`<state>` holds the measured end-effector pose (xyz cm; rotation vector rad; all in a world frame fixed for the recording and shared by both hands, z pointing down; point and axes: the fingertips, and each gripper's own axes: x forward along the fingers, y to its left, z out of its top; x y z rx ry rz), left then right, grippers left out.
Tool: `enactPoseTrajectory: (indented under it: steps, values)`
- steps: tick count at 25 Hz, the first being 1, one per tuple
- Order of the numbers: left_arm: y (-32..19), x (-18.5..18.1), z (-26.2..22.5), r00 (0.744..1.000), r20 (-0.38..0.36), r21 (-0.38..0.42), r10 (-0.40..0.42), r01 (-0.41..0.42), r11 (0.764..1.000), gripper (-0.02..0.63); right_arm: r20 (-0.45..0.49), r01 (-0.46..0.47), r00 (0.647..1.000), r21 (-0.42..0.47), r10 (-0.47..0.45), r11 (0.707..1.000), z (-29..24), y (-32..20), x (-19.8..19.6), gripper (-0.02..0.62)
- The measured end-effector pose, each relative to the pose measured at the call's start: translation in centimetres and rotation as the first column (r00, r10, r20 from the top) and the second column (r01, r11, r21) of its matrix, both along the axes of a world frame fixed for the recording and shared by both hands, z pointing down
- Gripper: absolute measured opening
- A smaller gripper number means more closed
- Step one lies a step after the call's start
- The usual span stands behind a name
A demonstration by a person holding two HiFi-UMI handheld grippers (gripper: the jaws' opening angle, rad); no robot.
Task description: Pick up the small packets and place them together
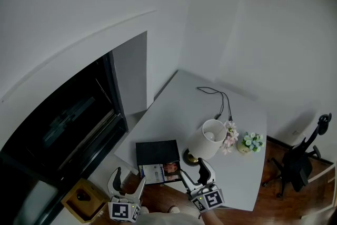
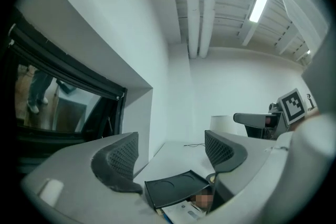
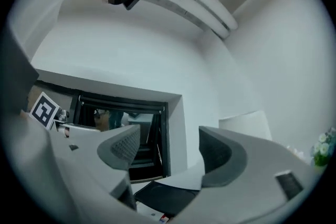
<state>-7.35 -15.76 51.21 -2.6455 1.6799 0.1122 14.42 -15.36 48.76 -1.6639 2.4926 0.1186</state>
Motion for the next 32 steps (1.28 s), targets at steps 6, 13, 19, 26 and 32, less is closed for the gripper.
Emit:
enactPoseTrajectory:
  steps: [6, 13, 19, 26, 32]
  values:
    - [0.5, -0.5, -2.1, 0.998, 0.052, 0.078, -0.027, 0.023, 0.997, 0.351, 0.018, 0.123, 0.992, -0.114, -0.122, 0.986, 1.1, -0.3, -1.2, 0.321]
    - [0.8, -1.2, -1.4, 0.999, 0.043, 0.059, -0.032, 0.03, 0.998, 0.35, 0.084, 0.264, 0.964, -0.434, -0.254, 0.861, 9.4, -1.5, -3.2, 0.321]
    - [0.8, -1.7, -0.6, 0.998, 0.045, 0.02, -0.034, 0.033, 0.999, 0.35, 0.215, 0.386, 0.909, -0.756, -0.356, 0.529, 21.0, -3.2, -6.0, 0.318]
    - [1.2, -2.8, 0.0, 0.997, 0.053, 0.005, -0.057, 0.056, 0.998, 0.35, 0.224, 0.336, 0.861, -0.925, -0.457, 0.178, 30.9, -4.1, -8.7, 0.316]
    - [1.7, -3.8, 0.0, 0.995, 0.045, -0.002, -0.083, 0.084, 0.996, 0.35, 0.255, 0.281, 0.88, -0.96, -0.401, 0.008, 34.6, -4.3, -9.9, 0.312]
